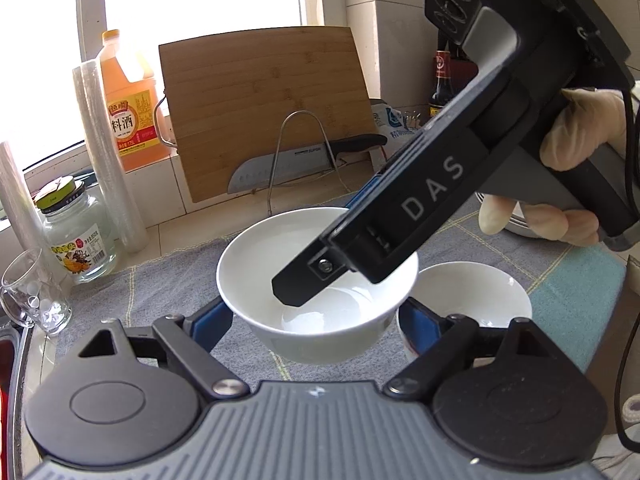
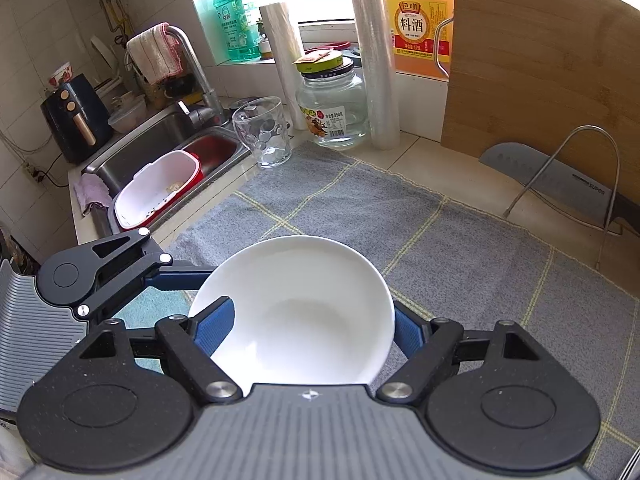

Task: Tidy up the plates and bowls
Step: 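Carry the white bowl with the right gripper to the two-bowl stack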

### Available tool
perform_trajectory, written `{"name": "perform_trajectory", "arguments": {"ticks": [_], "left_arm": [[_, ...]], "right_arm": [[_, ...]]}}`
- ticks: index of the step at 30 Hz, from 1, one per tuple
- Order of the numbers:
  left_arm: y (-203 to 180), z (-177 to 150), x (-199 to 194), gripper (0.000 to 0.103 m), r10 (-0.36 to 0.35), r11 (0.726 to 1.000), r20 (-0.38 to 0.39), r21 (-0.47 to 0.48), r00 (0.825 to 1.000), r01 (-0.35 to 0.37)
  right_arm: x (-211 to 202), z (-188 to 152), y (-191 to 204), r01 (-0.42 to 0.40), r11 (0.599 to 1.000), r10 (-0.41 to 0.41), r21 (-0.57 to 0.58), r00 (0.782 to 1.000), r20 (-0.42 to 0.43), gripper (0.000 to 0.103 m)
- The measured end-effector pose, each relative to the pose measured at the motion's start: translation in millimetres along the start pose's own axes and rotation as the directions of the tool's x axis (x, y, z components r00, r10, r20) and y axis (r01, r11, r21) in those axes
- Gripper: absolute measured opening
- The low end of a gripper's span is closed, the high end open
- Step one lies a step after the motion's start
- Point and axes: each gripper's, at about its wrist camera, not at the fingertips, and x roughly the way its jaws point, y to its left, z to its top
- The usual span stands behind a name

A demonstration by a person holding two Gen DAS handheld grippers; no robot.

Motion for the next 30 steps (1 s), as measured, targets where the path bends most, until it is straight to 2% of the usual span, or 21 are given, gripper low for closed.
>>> {"name": "perform_trajectory", "arguments": {"ticks": [9, 16, 25, 30], "left_arm": [[-31.9, 8.5, 4.4, 0.09, -0.098, 0.993, 0.013, 0.069, 0.995, 0.097], [-54.3, 8.4, 10.0, 0.09, -0.172, 0.979, -0.007, 0.111, 0.985, 0.171], [-70.5, 0.0, 16.2, 0.089, -0.238, 0.963, -0.059, 0.116, 0.969, 0.244], [-73.3, -0.2, 16.1, 0.09, -0.244, 0.962, -0.063, 0.112, 0.968, 0.25]], "right_arm": [[-37.8, -32.9, -15.3, 0.076, 0.994, -0.079, 0.078, 0.996, 0.032, 0.087], [-55.9, -61.0, -25.5, 0.118, 0.983, -0.124, 0.14, 0.992, 0.03, 0.087], [-59.6, -87.7, -29.6, 0.129, 0.969, -0.134, 0.209, 0.991, 0.01, 0.087], [-58.3, -90.7, -30.3, 0.132, 0.967, -0.138, 0.219, 0.99, 0.011, 0.087]]}}
